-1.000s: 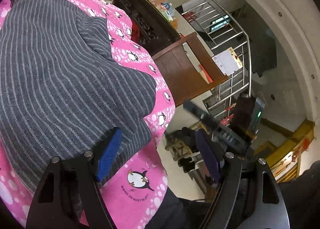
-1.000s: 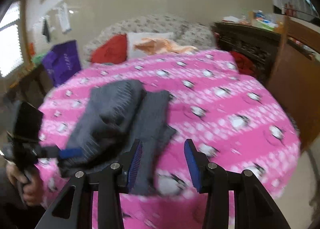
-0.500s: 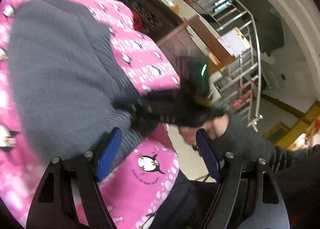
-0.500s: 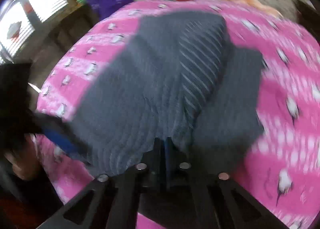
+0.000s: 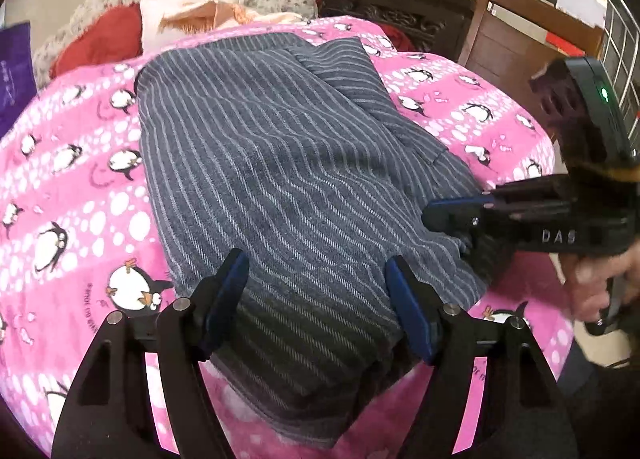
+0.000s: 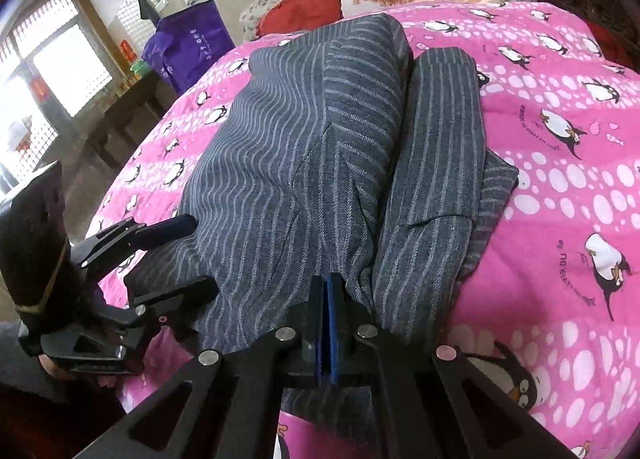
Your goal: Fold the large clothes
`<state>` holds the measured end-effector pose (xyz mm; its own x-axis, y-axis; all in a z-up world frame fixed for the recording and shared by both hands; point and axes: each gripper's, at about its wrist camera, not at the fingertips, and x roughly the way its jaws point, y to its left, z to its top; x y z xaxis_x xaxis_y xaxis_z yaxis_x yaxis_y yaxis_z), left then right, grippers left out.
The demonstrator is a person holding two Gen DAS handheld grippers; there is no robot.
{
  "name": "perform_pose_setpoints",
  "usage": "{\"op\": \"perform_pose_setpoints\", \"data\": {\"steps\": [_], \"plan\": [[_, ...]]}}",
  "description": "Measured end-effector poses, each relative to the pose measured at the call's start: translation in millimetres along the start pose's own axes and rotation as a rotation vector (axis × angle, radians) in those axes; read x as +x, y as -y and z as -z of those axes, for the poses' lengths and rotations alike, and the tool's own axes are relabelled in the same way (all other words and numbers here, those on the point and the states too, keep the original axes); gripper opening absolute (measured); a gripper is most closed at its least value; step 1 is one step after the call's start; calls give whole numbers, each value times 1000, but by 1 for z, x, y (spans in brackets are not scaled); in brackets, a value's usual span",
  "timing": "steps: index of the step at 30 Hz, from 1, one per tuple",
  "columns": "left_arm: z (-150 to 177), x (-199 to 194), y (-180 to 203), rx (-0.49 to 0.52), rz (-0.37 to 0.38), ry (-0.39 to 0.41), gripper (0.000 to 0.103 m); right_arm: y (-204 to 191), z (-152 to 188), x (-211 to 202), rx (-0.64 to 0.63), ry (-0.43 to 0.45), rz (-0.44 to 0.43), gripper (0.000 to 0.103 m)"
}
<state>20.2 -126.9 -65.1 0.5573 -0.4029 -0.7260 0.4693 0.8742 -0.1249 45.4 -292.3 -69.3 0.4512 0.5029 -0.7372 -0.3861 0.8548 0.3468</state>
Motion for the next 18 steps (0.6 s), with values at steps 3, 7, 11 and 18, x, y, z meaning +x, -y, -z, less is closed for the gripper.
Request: {"op": "perform_pose_setpoints", "data": {"steps": [3, 7, 11, 18], "plan": [[-8, -5, 3, 19, -7, -31, 72, -3, -8, -3, 10, -20, 11, 0], [-23, -19, -6, -79, 104, -40, 71, -18, -46, -30, 39, 19, 45, 7], [-22, -17, -1, -76, 117, -43, 74, -35, -107, -57, 103, 225, 32, 15], [-23, -24, -3, -71, 115, -39, 76, -5, -168, 39, 201, 172, -172, 15]]}}
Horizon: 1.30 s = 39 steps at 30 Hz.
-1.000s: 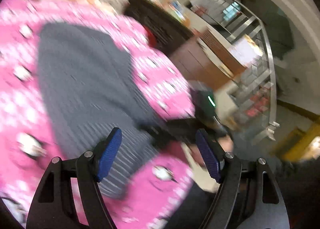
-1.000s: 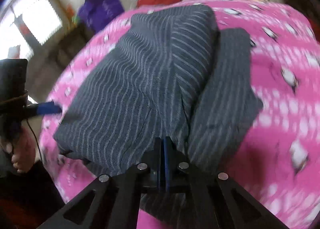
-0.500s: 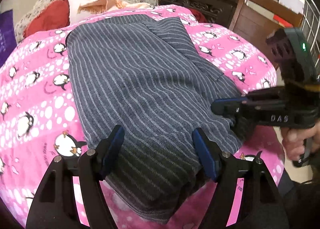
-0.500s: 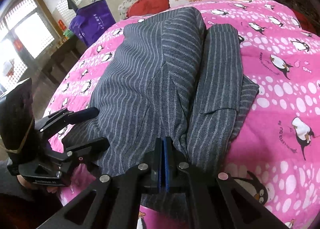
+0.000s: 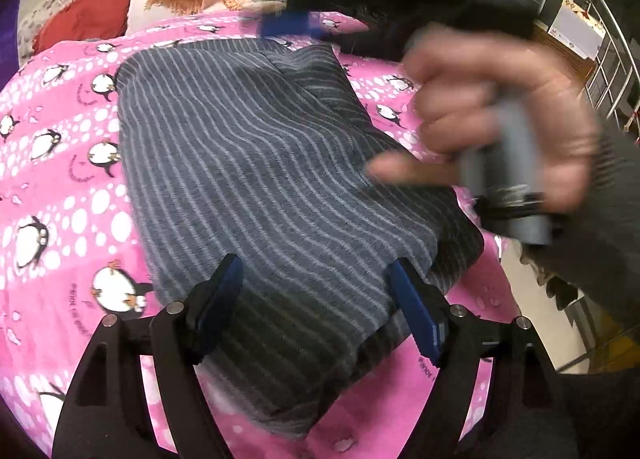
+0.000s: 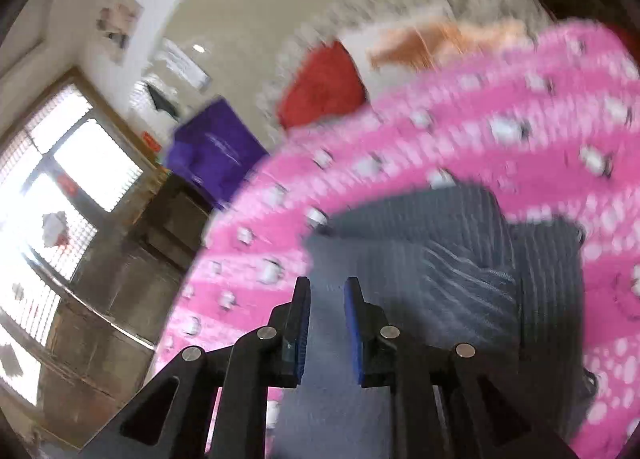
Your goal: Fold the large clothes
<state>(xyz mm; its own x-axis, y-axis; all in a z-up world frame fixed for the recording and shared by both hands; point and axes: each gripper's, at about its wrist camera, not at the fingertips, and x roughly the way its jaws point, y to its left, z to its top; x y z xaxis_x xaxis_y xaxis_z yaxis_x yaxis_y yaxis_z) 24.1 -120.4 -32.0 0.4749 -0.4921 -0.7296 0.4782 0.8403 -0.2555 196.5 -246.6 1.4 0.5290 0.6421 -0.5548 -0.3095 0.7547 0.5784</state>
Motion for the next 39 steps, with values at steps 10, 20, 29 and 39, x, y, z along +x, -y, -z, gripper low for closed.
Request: {"op": "perform_pose_setpoints", "data": {"steps": [10, 20, 29, 39], "plan": [[-110, -11, -53, -126, -133, 204, 76, 66, 38, 5, 135, 157, 173, 9], [-144, 129, -97, -323, -417, -7, 91, 99, 40, -1, 292, 155, 251, 0], [-147, 139, -104, -324, -437, -6, 98, 116, 41, -1, 361, 145, 174, 0], [-164, 89, -120, -411, -213, -28, 98, 118, 38, -8, 402, 111, 133, 0]]}}
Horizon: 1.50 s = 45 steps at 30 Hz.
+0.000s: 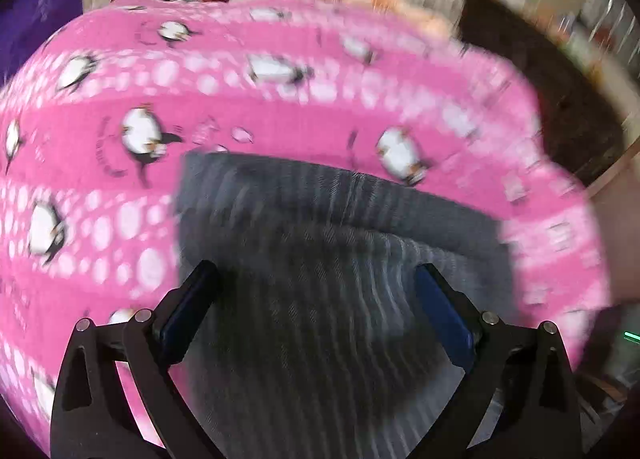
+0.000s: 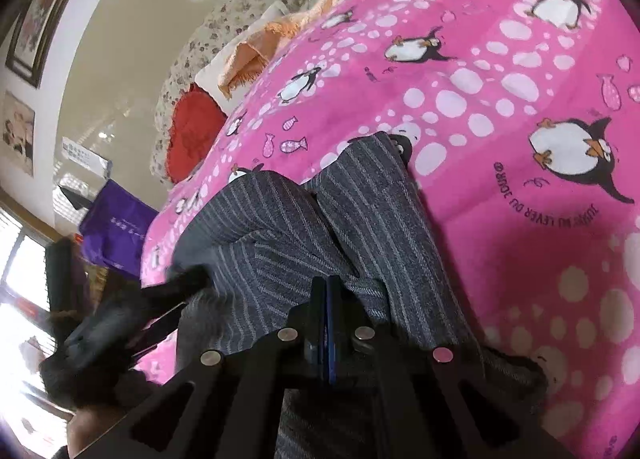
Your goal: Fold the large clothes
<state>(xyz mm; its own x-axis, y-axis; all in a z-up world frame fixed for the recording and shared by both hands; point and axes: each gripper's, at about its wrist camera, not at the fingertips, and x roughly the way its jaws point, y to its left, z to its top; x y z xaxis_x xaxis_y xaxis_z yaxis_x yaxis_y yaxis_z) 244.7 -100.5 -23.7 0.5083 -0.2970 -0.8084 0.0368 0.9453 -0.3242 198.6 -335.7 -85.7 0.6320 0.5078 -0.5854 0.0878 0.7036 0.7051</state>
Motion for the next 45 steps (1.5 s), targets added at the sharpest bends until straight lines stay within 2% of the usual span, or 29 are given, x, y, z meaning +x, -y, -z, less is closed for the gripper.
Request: {"op": "perform_pose_setpoints", "data": {"steps": [1, 3, 5, 6, 7, 8, 9, 12, 13, 15, 18, 20, 21, 25, 27, 28, 29, 33, 36, 38, 40, 41, 42, 43, 44, 45], "plan": [[3, -19, -9, -21, 47, 24, 98, -2, -6, -12, 20, -27, 17, 4], [15, -55, -28, -21, 102, 82, 98, -12, -14, -46, -9, 36, 17, 7], [32, -71, -44, 8, 98, 95, 99, -29, -23, -90, -144, 117, 53, 23], [42, -72, -52, 17, 90, 81, 99, -34, -24, -104, -190, 142, 84, 43], [53, -70, -58, 15, 94, 55, 98, -35, -24, -119, -224, 165, 107, 69], [63, -65, -64, 5, 114, 25, 98, -34, -21, -130, -248, 171, 121, 81], [76, -60, -69, -8, 142, -5, 98, -32, -18, -134, -259, 164, 126, 87], [104, -47, -73, -34, 215, -50, 98, -18, 0, -136, -267, 105, 78, 87], [111, -46, -71, -21, 217, -39, 98, -12, 7, -131, -257, 74, 50, 87], [120, -50, -60, 52, 208, 6, 99, 4, 23, -114, -232, -15, -11, 87], [132, -48, -47, 122, 232, 2, 102, 28, 39, -92, -193, -85, -8, 87], [138, -47, -43, 163, 221, 26, 102, 47, 46, -81, -109, -128, -76, 88], [140, -46, -41, 174, 215, 42, 102, 49, 47, -82, -108, -107, -108, 90], [137, -41, -42, 163, 222, 57, 103, 36, 42, -60, -126, -197, -265, 90], [144, -41, -43, 163, 224, 67, 103, 29, 37, -52, -156, -194, -265, 89], [144, -41, -44, 161, 226, 67, 103, 25, 35, -48, -179, -183, -256, 84], [143, -41, -43, 160, 226, 64, 102, 19, 35, -46, -225, -173, -226, 80], [144, -44, -45, 161, 215, 58, 103, -8, 45, -44, -436, -135, -134, 79], [140, -43, -42, 146, 199, 55, 103, -5, 46, -41, -440, -128, -133, 79], [138, -42, -38, 142, 192, 56, 103, -1, 42, -44, -396, -120, -195, 79], [135, -41, -38, 133, 202, 55, 102, -3, 39, -44, -412, -123, -227, 81], [133, -41, -39, 124, 214, 53, 102, -6, 39, -41, -439, -137, -198, 81], [131, -43, -41, 109, 234, 52, 102, -8, 41, -33, -485, -162, -119, 81], [129, -44, -42, 102, 253, 51, 95, -8, 45, -28, -519, -177, -84, 79], [127, -45, -41, 96, 269, 46, 73, -7, 47, -27, -551, -166, -72, 79], [126, -46, -40, 94, 256, 41, 69, -5, 48, -27, -561, -156, -67, 76]]}}
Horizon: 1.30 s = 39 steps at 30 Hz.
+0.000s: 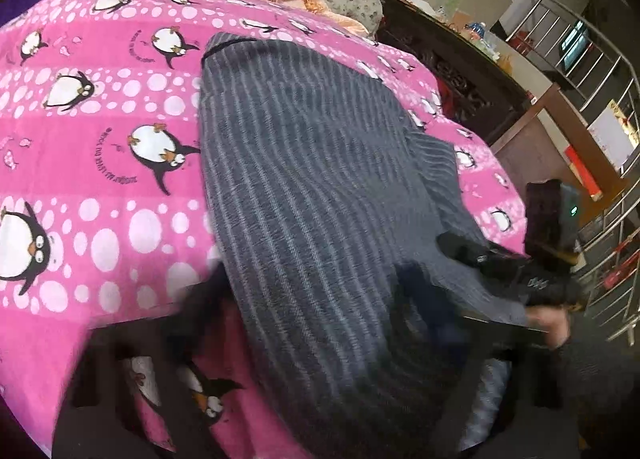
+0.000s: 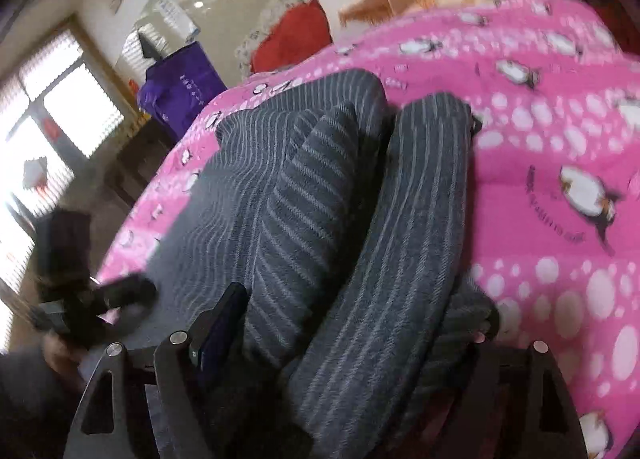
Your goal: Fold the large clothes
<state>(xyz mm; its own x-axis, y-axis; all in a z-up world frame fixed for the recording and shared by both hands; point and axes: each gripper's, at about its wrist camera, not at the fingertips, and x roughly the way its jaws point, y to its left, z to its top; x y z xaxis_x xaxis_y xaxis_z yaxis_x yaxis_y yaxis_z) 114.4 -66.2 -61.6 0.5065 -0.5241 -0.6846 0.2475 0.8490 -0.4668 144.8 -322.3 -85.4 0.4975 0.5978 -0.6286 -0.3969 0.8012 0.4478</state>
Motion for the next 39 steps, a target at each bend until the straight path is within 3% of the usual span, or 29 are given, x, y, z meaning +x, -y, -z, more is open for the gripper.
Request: {"op": "perform_pose_setpoints", "data": {"steps": [2, 5, 6, 10, 15, 20, 23, 26, 33, 37, 39], "plan": [[-2, -4, 0, -2, 17, 20, 36, 4, 3, -2, 12, 13, 9, 70], [-5, -2, -15, -61, 71, 25, 28, 7, 8, -5, 40, 22, -18, 54], [-5, -3, -17, -64, 76, 28, 27, 9, 9, -6, 62, 13, -50, 46], [-11, -13, -24, -79, 92, 37, 20, 7, 17, -7, 186, 13, -107, 38], [-21, -46, -45, -72, 69, 85, 18, -15, 11, 6, 259, 30, -196, 37], [-15, -85, -86, -109, -5, 129, 18, -53, 3, 41, 237, 25, -315, 37], [-3, -93, -101, -121, -28, 120, 19, -67, 5, 55, 204, 11, -333, 39], [3, -84, -101, -107, -56, 92, 26, -65, 9, 53, 209, 1, -288, 48], [4, -96, -85, -105, -148, 77, 42, -75, 11, -10, 179, -55, -109, 53], [13, -135, -64, -71, -168, 161, 82, -90, 18, -46, 159, -102, 66, 53], [19, -153, -50, -36, -193, 200, 91, -102, 26, -65, 148, -94, 121, 53]]}}
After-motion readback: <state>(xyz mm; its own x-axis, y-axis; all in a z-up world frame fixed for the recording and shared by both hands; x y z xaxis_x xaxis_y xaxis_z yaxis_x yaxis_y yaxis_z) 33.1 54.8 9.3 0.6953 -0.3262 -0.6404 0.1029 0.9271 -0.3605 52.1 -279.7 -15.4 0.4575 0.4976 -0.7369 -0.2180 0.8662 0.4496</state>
